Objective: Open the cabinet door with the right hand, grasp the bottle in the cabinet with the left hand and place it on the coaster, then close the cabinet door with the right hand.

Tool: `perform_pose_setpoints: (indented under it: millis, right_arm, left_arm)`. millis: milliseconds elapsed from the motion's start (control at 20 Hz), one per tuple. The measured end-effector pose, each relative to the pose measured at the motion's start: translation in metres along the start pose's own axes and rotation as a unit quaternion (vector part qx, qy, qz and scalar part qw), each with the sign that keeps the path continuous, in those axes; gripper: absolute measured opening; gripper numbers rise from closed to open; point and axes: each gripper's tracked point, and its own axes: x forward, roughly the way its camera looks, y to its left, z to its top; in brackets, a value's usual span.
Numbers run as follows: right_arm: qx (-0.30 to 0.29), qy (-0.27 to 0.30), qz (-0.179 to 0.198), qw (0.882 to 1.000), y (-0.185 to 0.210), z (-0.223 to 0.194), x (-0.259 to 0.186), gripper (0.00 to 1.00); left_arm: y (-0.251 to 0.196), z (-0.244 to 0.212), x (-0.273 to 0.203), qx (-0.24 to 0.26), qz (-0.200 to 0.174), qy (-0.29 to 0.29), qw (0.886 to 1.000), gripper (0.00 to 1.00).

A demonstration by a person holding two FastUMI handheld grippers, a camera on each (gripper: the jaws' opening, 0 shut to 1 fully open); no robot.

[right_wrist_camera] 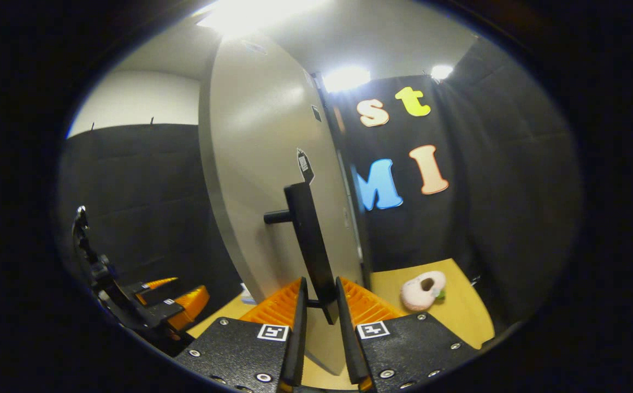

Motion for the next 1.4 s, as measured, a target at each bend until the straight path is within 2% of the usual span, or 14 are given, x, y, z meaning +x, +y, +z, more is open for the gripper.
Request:
perform_pose_setpoints:
  millis: [100,300,400,450,550,600,700,800,1000,1150,1250,1350,1400]
  right_arm:
    - [-0.029,-0.015,-0.023,0.999,-0.001,0.004,-0.009,0.31]
    - [-0.032,-0.021,-0.043,0.998,-0.007,0.013,-0.049,0.32]
    - [-0.035,-0.026,-0.068,0.997,-0.017,0.016,-0.063,0.42]
    - [-0.037,-0.035,-0.083,0.995,-0.02,0.02,-0.068,0.44]
    - [-0.042,-0.073,-0.105,0.991,-0.026,0.038,-0.077,0.51]
    - [-0.04,-0.093,-0.114,0.988,-0.03,0.048,-0.077,0.65]
    - [-0.051,-0.099,-0.13,0.985,-0.042,0.046,-0.064,0.85]
    - [-0.066,-0.097,-0.136,0.984,-0.044,0.045,-0.063,0.93]
    - [-0.047,-0.098,-0.137,0.985,-0.043,0.043,-0.062,0.95]
    - [0.0,-0.098,-0.113,0.989,-0.03,0.031,-0.076,0.94]
    - [0.012,-0.085,-0.14,0.986,-0.04,0.018,-0.09,0.94]
    - [0.031,-0.079,-0.146,0.986,-0.04,0.004,-0.106,0.94]
    - [0.036,-0.074,-0.166,0.983,-0.048,-0.006,-0.112,0.95]
  left_arm:
    - [-0.011,-0.005,0.012,-0.001,-0.012,0.002,1.0,0.84]
    - [-0.021,-0.015,0.055,-0.012,-0.017,0.011,1.0,0.84]
    - [-0.028,-0.016,0.085,-0.021,-0.029,0.015,0.999,0.85]
    - [-0.028,-0.011,0.1,-0.017,-0.031,0.011,0.999,0.85]
    - [-0.029,-0.004,0.127,-0.008,-0.034,0.001,0.999,0.84]
    - [-0.033,0.001,0.143,-0.007,-0.04,-0.008,0.999,0.84]
    - [-0.039,0.004,0.168,-0.005,-0.051,-0.014,0.999,0.84]
    - [-0.043,0.009,0.193,-0.01,-0.057,-0.021,0.998,0.84]
    - [-0.05,0.021,0.245,0.017,-0.065,-0.042,0.997,0.84]
    - [-0.061,0.025,0.284,0.022,-0.073,-0.054,0.996,0.84]
    - [-0.068,0.017,0.308,0.016,-0.075,-0.049,0.996,0.84]
    - [-0.074,0.007,0.331,0.02,-0.07,-0.042,0.997,0.84]
    - [-0.079,0.004,0.34,0.013,-0.071,-0.038,0.997,0.83]
